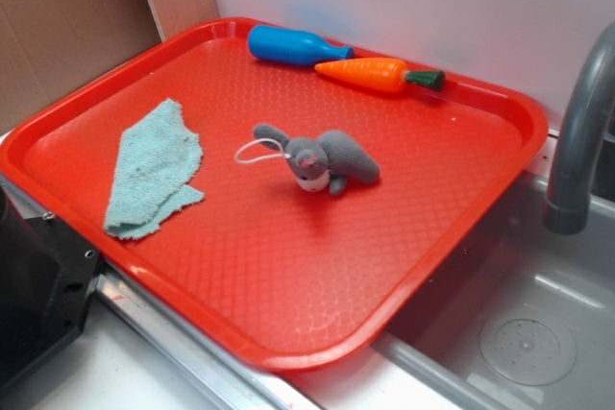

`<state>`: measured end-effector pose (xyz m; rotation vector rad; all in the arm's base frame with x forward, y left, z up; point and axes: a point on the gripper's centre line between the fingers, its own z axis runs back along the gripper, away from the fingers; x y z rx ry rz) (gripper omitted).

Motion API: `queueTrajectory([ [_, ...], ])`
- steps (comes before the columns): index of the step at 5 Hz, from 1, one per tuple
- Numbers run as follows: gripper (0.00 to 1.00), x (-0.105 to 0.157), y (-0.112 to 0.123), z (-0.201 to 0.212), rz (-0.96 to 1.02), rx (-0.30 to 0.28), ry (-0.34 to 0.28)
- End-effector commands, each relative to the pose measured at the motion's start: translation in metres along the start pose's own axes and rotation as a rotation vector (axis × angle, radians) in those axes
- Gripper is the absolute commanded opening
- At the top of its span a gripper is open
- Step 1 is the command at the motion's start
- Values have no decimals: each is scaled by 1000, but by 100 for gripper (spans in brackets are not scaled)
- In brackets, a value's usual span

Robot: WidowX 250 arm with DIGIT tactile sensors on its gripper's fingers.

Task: Grab the gray animal.

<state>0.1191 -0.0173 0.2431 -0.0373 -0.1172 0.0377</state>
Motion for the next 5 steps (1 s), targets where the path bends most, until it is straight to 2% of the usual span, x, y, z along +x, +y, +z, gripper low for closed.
queueTrajectory([
  [1, 100, 0, 0, 0, 0, 0, 0],
  [2, 100, 8, -11, -9, 39, -9, 4],
  [3, 100, 47, -26, -47, 149, -23, -9],
  [4, 100, 53, -41, -61, 202, -30, -53],
  [5, 100, 62, -67, -90, 203, -123, -91],
])
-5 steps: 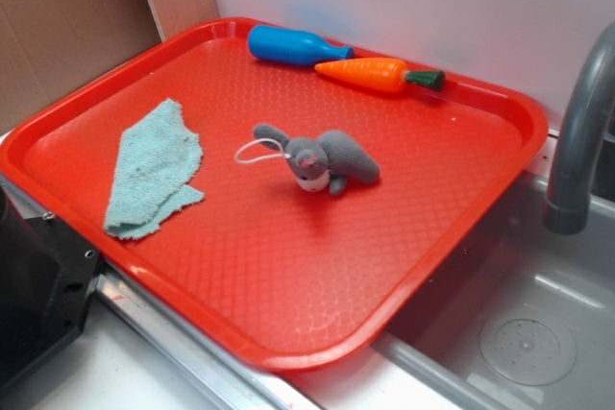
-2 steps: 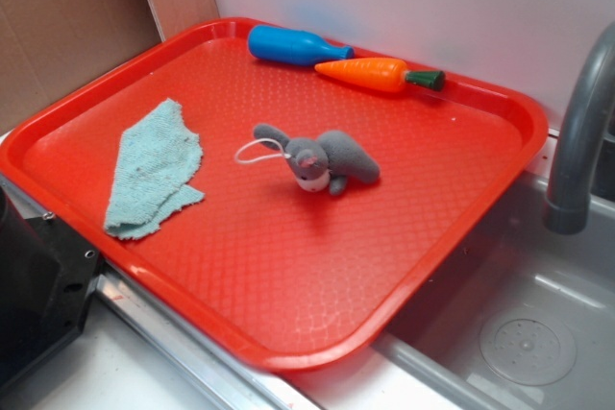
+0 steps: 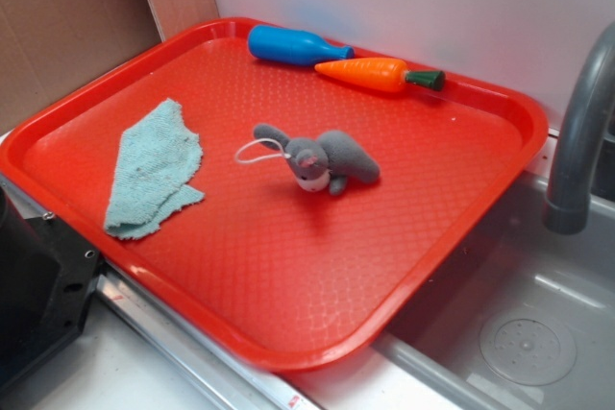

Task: Grab the gray animal.

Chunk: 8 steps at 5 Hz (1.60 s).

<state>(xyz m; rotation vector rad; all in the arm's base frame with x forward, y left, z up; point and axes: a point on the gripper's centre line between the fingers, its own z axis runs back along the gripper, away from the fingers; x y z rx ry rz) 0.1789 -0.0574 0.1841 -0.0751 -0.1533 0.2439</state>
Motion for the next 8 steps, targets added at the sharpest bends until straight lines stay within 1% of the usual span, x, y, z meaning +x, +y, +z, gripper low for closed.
queueTrajectory([
  [1, 100, 17, -42, -52, 34, -112, -44],
  [2, 100, 32, -49, -79, 53, -79, -57],
  [3, 100, 43, -53, -107, 22, -34, -34],
  [4, 100, 53, -53, -143, -37, 28, 6],
  [5, 100, 58, -49, -164, -46, 84, 20],
  [6, 0, 69, -49, -177, -76, 68, 75],
  [7, 0, 81, -46, -176, -87, 27, 104],
  [8, 0, 96, -39, -155, -112, 7, 106],
])
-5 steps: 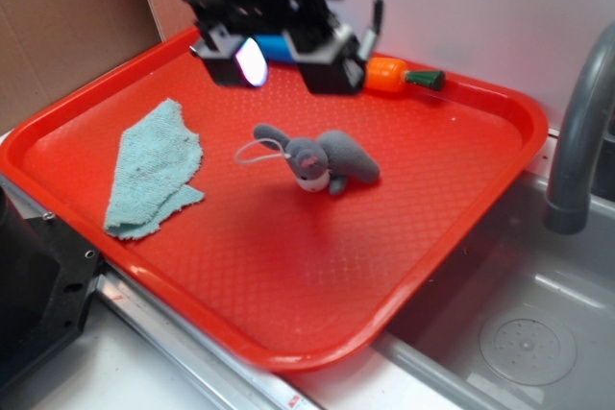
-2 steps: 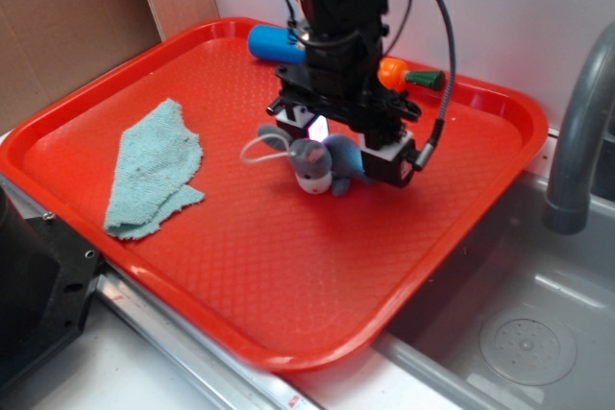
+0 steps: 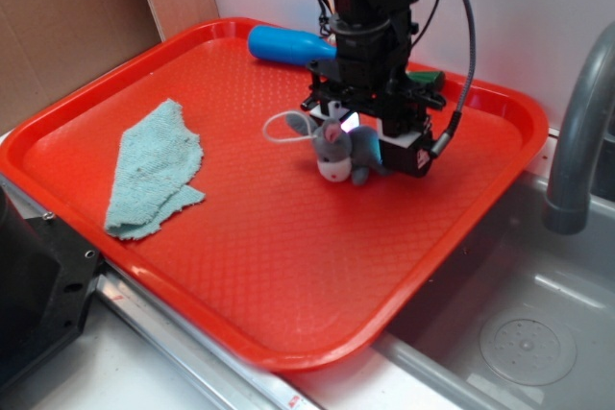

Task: Grab the gray animal.

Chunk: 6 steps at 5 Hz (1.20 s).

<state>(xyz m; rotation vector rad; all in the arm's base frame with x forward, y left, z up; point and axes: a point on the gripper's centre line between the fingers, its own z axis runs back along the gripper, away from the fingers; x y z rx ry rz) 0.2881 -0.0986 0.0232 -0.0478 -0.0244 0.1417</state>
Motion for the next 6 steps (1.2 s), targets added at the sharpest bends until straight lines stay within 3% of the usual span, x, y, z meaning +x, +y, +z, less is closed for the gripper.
queueTrajectory([
  [1, 0, 25, 29, 72, -30, -15, -61],
  [2, 0, 16, 49, 123, -21, -16, -91],
  [3, 0, -12, 67, 158, 9, -38, -136],
  [4, 0, -45, 88, 182, 66, -51, -173],
  [5, 0, -69, 95, 188, 66, -52, -199],
  [6, 0, -118, 96, 201, 87, -116, -159],
])
